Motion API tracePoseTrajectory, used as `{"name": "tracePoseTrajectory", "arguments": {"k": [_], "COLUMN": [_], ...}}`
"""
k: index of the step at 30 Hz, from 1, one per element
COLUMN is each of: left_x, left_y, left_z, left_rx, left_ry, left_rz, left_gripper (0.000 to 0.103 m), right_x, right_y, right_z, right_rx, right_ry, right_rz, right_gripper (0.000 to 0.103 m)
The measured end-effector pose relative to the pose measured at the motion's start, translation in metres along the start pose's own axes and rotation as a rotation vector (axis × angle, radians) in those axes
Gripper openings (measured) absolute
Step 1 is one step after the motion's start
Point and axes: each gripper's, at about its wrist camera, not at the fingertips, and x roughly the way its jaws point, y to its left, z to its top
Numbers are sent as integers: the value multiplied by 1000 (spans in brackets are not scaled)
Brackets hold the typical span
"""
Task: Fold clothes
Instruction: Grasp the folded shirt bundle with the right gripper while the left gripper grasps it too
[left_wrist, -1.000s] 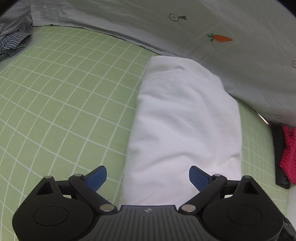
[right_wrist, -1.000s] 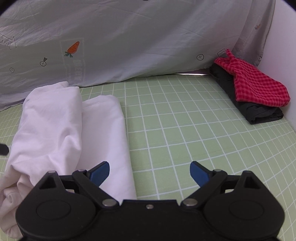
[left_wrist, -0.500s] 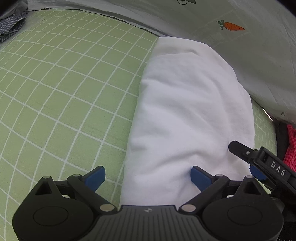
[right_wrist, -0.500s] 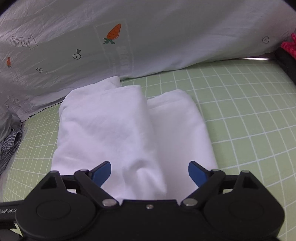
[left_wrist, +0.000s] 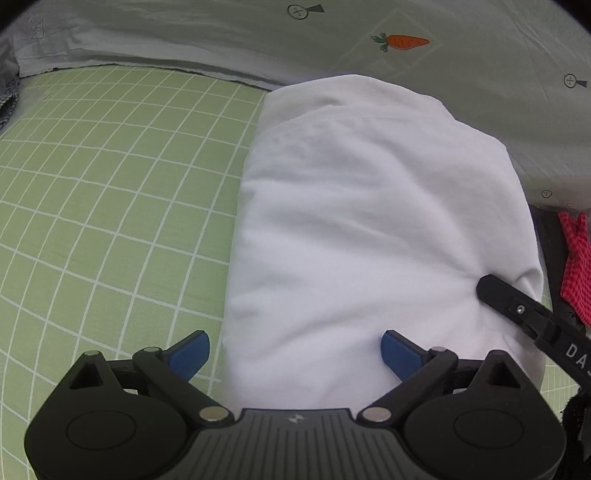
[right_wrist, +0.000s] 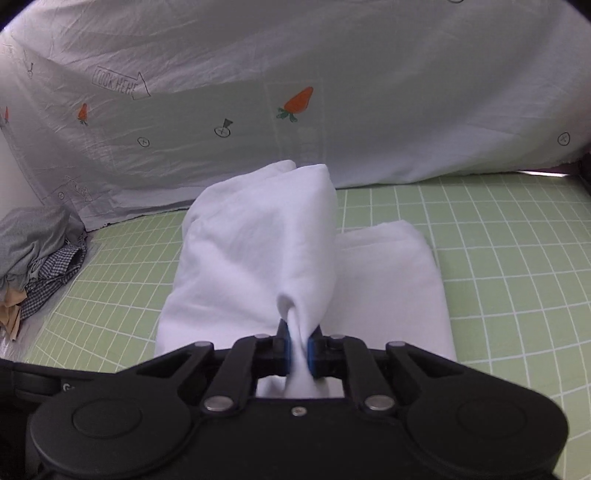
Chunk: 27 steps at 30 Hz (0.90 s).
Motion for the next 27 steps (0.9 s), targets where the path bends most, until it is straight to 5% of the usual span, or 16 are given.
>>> {"name": "tracePoseTrajectory", "arguments": {"k": [4,8,10,15,27], "left_x": [-12,-1,2,3,41], "left_y": [-12,-11,-6,3,-5], "left_z": [-3,-13,-16,-16,25], "left_rx": [62,76,67,17,30], "left_ry": [-30,27,42,55,42], "left_rz": [-7,39,40,13,-19], "left_gripper": [99,99,99,99,99], "right_x": [-26,6,9,-9,40], "right_y": [-22,-60,-75,-69,-82], "right_z": [10,-8,-21,-34,-22], "right_rx": [98,150,201,199,215], "right_ry": [-44,135,190,131,202], "right_rz": [-5,-228,-279,-248,-172], "right_gripper": [9,40,39,73,83]}}
